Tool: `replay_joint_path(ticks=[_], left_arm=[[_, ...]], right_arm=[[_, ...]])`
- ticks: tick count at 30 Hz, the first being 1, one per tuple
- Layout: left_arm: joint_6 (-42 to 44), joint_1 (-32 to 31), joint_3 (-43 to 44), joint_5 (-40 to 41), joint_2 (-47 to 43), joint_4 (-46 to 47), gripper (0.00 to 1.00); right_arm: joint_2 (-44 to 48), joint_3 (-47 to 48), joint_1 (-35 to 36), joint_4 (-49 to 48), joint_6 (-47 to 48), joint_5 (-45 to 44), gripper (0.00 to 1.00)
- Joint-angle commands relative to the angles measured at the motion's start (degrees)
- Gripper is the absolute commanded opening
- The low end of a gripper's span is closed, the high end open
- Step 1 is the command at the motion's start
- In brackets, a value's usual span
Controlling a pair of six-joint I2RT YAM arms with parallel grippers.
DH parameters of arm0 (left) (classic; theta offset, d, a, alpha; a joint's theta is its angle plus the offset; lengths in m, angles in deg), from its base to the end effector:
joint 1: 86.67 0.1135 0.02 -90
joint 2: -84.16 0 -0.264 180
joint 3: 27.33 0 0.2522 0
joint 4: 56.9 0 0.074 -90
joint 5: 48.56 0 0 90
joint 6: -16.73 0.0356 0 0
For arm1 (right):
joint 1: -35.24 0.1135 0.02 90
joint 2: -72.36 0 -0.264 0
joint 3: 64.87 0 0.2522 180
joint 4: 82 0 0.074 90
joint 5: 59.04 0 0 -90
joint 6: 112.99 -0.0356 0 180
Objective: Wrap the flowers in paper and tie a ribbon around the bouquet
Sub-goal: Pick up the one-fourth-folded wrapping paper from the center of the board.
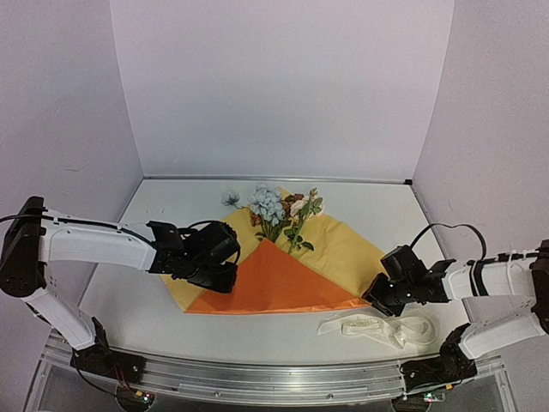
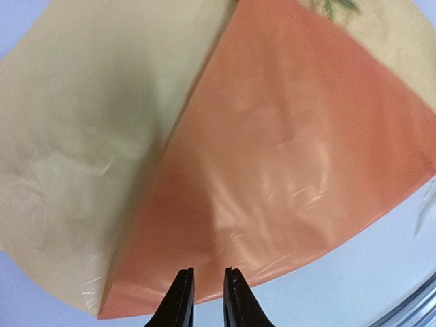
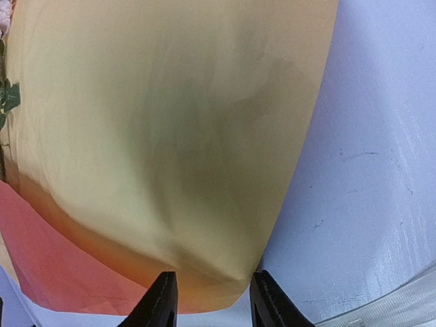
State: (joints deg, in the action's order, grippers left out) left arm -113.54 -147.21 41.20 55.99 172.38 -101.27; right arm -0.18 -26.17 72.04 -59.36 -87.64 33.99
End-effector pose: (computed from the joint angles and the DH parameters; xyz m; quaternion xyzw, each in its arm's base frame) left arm 0.1537 -0.2539 0.1949 0.1421 0.9566 -0.0929 0.2370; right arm 0.1676 0.1278 0.1336 0.2229 0.9309 0.2392 0.1629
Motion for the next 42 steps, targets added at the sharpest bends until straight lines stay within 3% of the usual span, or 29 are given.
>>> replay_joint_path(ticks=[1,5,9,21,26,38,42], left_arm=[[10.66,-1.48,7.21,-0.98,4.43,5.90,0.16],[16.59,-2.69,12.28,-4.83,10.97,10.93,0.14],[19.82,-3.56,16.70,-7.87,16.89,13.62,0.12],[23.75,-5.01,23.33,-15.07,26.13,18.96,0.11],[24.83,-5.32,24.47,-19.18,28.86,20.76,0.10],[27.38,-5.82,25.27,-21.38,32.85,21.76,0.10],[27.69,-5.89,25.82,-21.65,33.82,21.96,0.09]], right_arm=[[3.21,-2.50,3.34,1.09,-2.71,-3.32,0.41],[5.36,-2.85,6.80,3.57,-1.78,-7.47,0.53],[3.21,-2.69,7.85,1.06,-1.67,-7.65,0.53],[-2.40,-0.85,7.94,-2.79,-1.77,-6.13,0.33],[-0.94,-2.00,8.17,-2.82,-2.25,-7.13,0.30],[0.35,-0.79,8.19,-1.98,-2.16,-5.40,0.01],[3.05,0.41,8.43,0.71,-0.41,-5.47,0.00]])
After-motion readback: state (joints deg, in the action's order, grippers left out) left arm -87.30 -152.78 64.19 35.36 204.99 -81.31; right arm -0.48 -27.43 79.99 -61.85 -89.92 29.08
